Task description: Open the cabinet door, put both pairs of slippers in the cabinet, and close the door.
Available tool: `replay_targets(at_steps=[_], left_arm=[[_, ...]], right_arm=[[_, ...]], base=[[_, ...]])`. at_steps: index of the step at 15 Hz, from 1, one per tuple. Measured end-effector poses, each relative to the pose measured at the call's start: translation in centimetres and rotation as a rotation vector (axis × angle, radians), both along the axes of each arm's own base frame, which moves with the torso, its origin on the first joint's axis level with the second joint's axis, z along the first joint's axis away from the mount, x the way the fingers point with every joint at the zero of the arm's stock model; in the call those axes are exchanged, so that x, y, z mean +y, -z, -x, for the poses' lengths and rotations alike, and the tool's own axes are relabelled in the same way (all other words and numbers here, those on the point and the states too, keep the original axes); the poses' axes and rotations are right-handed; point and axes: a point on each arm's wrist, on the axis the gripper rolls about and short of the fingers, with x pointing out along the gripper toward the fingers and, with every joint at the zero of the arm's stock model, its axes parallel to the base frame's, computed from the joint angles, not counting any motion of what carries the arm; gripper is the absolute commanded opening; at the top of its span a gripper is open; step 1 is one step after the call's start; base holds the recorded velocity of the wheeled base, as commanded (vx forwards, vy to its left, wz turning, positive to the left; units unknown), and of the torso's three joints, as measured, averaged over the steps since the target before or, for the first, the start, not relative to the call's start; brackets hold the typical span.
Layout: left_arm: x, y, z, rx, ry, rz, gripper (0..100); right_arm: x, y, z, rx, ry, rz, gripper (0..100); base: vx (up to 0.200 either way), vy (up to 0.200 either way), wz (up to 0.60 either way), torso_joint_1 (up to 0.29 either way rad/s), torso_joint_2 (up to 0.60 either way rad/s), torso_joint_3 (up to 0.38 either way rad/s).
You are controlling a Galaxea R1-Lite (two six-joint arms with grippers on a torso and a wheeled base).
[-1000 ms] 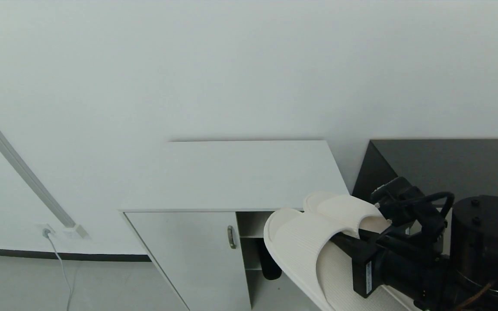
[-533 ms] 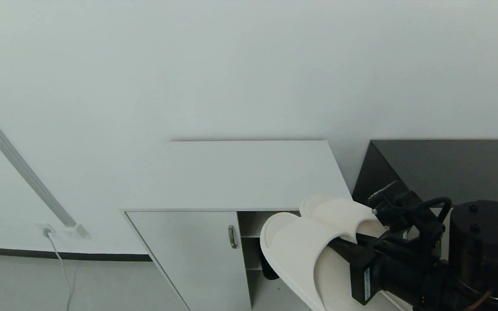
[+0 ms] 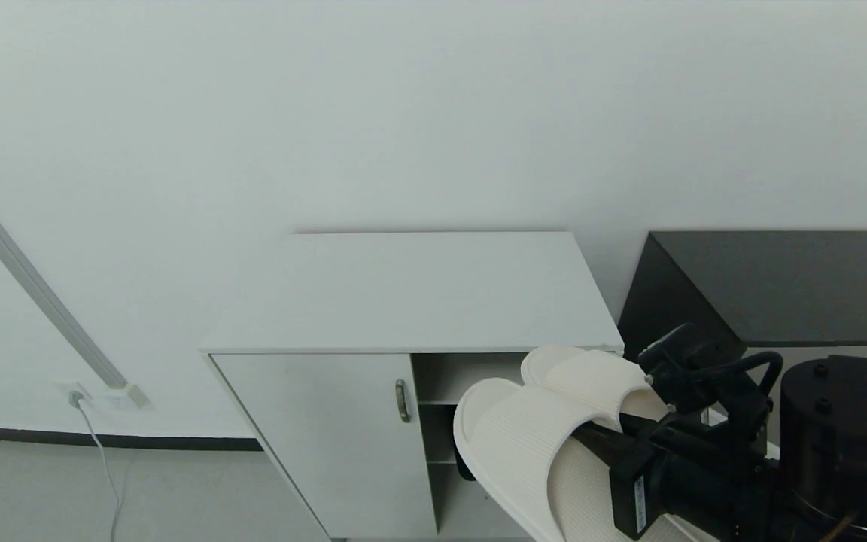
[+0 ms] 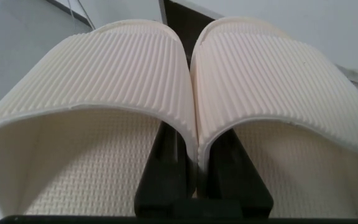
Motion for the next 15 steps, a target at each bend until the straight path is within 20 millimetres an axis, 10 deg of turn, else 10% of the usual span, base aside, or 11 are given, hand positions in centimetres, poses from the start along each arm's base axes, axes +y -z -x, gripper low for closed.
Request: replay_targets(at_steps=[15], left_arm=[[0.00, -0.02, 0.01, -0.001, 0.001, 0.000, 0]], right_arm=[[0.12, 0.45, 0.16, 0.011, -0.009, 0.015, 0]], base=[[0.000, 0.000, 0.00, -0.204, 0.50, 0.295]])
